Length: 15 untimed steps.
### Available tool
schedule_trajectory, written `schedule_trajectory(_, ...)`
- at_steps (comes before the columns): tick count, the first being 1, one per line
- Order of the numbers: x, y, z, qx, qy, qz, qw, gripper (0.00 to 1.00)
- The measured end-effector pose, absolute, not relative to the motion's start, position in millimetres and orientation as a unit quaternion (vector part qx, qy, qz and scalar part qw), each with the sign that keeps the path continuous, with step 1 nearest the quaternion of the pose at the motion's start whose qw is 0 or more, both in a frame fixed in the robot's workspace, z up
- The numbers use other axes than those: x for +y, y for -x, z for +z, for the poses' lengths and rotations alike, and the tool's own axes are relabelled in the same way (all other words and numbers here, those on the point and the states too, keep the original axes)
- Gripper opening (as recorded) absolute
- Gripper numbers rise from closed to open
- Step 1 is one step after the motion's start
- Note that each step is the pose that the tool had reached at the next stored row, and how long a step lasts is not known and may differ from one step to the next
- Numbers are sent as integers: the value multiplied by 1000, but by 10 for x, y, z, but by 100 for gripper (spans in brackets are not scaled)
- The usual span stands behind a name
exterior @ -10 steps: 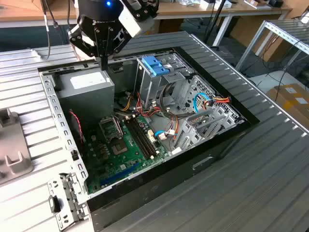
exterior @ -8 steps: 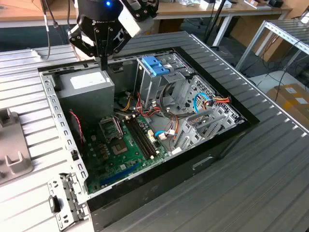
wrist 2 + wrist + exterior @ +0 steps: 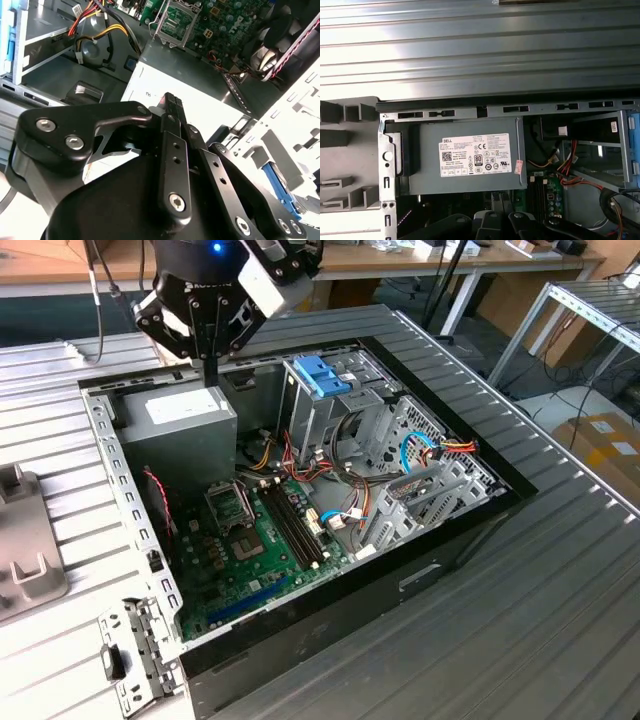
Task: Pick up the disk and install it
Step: 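Reach for the disk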
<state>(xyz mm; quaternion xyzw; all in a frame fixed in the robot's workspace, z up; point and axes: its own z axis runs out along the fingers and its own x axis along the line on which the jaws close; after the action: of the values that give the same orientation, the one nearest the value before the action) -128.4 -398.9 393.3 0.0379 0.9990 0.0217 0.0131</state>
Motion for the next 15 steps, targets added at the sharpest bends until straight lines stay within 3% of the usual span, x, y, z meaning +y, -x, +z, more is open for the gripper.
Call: schedule_trajectory(15,-3989,1372,3933,999,-38,22,13,10)
